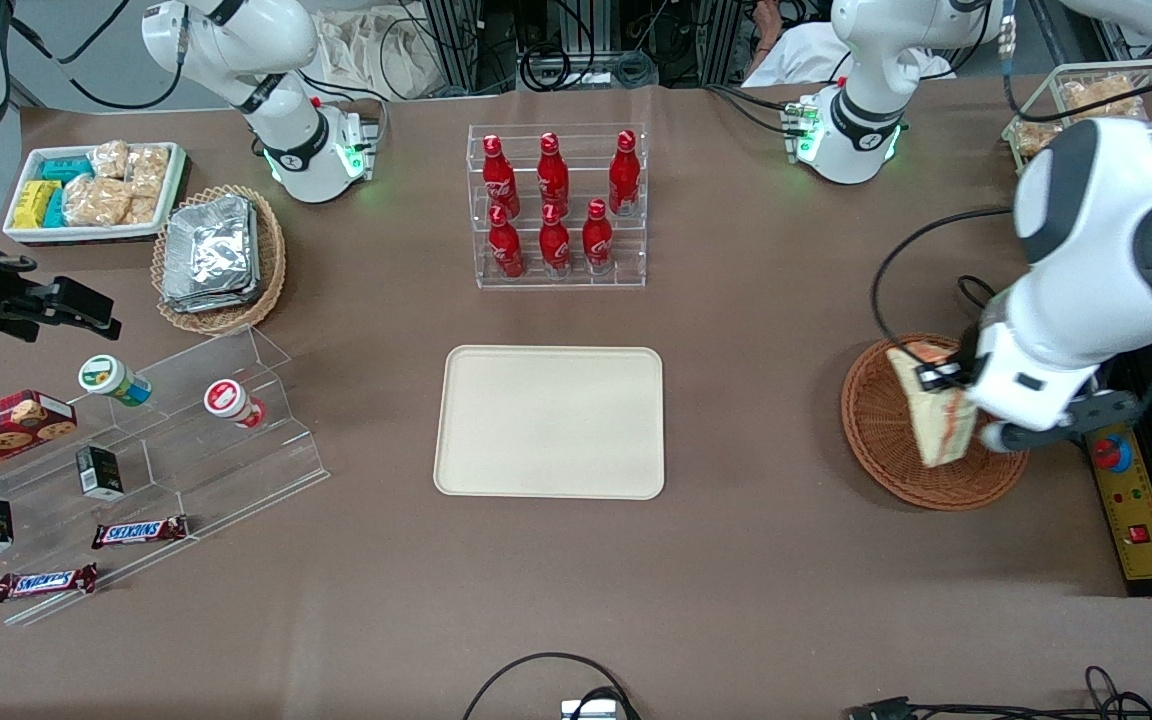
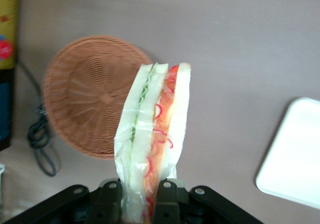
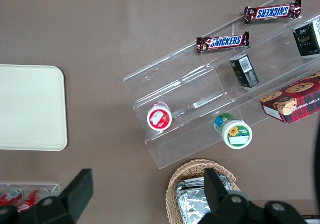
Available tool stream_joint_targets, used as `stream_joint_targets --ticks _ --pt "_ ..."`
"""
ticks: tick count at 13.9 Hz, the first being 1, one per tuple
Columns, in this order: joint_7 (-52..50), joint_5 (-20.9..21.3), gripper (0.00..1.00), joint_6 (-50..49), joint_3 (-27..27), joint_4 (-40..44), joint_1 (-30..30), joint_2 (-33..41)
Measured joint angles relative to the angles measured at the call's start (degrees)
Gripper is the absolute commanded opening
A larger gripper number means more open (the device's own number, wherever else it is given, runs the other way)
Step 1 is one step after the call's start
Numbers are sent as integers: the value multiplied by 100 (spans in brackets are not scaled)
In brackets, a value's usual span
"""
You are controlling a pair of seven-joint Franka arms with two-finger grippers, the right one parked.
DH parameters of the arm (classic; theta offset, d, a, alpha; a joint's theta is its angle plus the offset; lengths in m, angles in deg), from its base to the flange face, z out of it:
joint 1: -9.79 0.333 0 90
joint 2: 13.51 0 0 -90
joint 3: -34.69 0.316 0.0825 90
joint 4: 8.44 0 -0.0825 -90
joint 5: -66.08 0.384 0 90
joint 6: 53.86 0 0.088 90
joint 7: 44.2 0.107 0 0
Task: Place sandwich from basket to tray
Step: 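Lift the sandwich and carry it toward the cream tray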
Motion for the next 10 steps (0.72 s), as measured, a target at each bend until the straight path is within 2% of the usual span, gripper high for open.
stream_joint_targets --ticks 4,10 --pt "-51 -5 0 239 -232 103 -821 -774" --pt "-1109 -6 0 2229 -253 117 -1809 -2152"
